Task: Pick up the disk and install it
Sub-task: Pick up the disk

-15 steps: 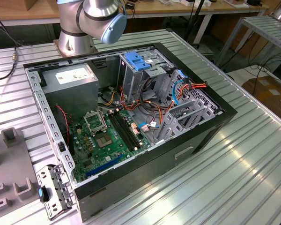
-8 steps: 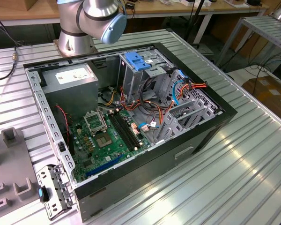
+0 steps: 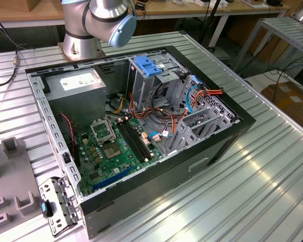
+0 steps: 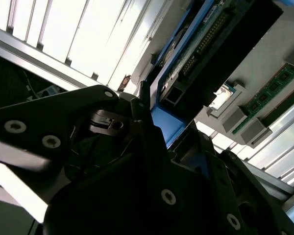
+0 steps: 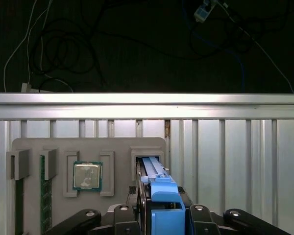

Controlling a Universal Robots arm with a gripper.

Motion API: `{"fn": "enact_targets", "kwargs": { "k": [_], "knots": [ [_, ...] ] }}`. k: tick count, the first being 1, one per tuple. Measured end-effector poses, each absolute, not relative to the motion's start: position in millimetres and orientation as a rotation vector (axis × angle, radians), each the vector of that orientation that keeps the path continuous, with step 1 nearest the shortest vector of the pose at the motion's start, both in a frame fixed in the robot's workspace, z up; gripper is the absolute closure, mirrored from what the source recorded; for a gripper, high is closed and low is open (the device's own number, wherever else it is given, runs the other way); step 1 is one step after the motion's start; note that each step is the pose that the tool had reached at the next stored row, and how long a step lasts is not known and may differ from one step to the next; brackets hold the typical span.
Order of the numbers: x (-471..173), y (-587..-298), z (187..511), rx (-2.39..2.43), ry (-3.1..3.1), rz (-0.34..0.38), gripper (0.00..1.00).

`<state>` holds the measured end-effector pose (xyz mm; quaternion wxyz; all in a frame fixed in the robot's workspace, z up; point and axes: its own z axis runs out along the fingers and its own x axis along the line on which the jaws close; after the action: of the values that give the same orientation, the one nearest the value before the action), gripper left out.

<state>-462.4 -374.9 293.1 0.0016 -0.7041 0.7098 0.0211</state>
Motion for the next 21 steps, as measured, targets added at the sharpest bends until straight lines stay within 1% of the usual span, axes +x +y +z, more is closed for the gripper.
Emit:
{"fn": "enact_targets", "kwargs": {
  "k": [2, 3, 16, 21],
  "knots": [
    [-462.4, -374.9, 293.1, -2.210, 2.228, 0.066, 0.59],
    [-462.4, -374.9, 293.1, -2.210, 2.228, 0.066, 0.63],
    [-462.4, -374.8, 293.0, -2.209, 2.227, 0.067, 0.63],
    [-462.4, -374.8, 301.7, -2.210, 2.227, 0.067, 0.63]
  ]
}}
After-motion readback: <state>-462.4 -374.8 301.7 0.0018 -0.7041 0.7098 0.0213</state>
